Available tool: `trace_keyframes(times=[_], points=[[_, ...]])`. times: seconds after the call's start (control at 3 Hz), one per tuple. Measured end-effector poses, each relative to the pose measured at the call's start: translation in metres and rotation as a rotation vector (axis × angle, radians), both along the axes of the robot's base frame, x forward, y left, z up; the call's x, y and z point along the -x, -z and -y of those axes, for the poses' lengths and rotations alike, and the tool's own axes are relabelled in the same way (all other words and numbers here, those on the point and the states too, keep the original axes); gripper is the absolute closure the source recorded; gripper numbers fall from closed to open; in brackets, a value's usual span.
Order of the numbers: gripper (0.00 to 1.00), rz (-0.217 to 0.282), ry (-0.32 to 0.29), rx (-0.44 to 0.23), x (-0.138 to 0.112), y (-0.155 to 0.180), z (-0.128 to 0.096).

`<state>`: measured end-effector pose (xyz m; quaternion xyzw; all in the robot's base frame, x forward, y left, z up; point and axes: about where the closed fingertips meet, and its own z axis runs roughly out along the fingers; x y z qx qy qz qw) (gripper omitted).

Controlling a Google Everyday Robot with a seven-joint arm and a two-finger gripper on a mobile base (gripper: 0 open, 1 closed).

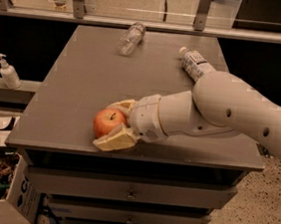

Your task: Move apple near water bottle

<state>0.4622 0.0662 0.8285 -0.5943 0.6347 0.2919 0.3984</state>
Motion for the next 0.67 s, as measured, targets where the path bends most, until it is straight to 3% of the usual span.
trace_keyframes(times=[0.33, 0.67], points=[[0.87, 0.006, 0.052, -0.046, -0.008, -0.011, 0.014], [1.0, 0.016, 0.172, -0.095, -0.03, -0.037, 0.061]])
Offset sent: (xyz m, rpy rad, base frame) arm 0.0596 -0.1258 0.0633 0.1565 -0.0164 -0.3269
